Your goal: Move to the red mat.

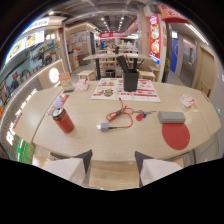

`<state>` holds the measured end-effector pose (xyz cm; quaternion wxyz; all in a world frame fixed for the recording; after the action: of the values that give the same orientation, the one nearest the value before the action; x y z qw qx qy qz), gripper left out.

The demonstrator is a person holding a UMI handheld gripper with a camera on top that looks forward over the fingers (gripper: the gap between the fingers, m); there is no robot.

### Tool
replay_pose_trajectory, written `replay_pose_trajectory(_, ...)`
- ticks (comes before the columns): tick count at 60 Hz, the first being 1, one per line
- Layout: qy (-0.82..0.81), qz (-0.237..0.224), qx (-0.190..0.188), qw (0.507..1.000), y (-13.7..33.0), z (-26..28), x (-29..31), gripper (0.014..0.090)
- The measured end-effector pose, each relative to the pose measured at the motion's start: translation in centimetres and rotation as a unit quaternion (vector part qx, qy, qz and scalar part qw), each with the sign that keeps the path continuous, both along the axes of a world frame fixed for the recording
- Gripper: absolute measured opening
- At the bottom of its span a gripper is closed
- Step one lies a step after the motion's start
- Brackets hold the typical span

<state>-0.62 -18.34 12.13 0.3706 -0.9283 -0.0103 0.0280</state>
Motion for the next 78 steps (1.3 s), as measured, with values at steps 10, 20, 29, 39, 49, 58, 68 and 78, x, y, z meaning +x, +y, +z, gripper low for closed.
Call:
replay_pose_trajectory(10,0.008,0.018,-0.002,1.0,-0.4,-0.7,3.6,0.0843)
replay_pose_trajectory(20,-0.012,0.007,-0.02,1.0,-1.1,-2.5,11.1,0.0839)
replay_pose_trajectory(29,-0.031,-0.005,-0.026,0.999,-0.3,-3.8,17.6,0.0839)
replay_pose_trajectory(39,-0.035,-0.011,-0.031,0.999,1.6,-5.4,22.5,0.0843)
replay_pose_trajectory(49,-0.035,-0.012,-0.032,0.999,4.4,-7.1,25.5,0.0844)
replay_pose_trajectory(58,-0.035,-0.01,-0.029,0.999,6.9,-8.3,27.1,0.0846)
replay_pose_trajectory(68,-0.033,-0.009,-0.028,0.999,8.6,-8.8,27.8,0.0844)
replay_pose_trajectory(78,-0.032,-0.009,-0.028,0.999,8.6,-8.8,27.9,0.0843)
